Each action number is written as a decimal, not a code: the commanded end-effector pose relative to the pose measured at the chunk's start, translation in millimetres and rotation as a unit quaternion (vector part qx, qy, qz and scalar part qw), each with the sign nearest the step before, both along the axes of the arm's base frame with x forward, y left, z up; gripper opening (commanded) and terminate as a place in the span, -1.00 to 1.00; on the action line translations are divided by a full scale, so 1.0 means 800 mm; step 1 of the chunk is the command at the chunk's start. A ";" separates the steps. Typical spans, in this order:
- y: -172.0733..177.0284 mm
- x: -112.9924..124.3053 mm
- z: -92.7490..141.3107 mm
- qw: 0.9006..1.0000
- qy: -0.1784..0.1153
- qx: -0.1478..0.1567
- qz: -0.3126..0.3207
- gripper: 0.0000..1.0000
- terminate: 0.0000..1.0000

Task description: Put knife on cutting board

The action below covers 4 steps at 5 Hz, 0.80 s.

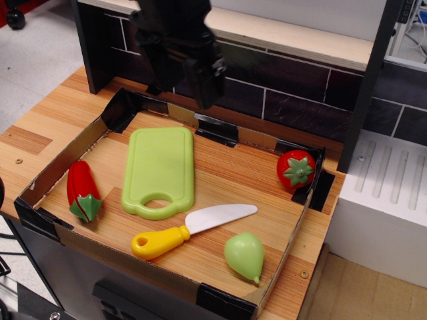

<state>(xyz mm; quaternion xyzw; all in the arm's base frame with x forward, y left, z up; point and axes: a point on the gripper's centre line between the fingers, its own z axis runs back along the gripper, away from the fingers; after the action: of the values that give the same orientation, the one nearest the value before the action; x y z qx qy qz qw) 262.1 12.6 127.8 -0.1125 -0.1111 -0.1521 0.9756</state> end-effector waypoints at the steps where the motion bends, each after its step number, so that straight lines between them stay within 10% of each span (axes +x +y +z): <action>1: 0.001 -0.052 -0.020 0.997 0.048 -0.055 -0.023 1.00 -1.00; 4: 0.003 -0.089 -0.074 0.994 -0.048 0.099 0.008 1.00 -1.00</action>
<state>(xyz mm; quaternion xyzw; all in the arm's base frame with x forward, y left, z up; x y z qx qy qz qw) 185.3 11.8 60.8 -0.0117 -0.1259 -0.1595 0.9791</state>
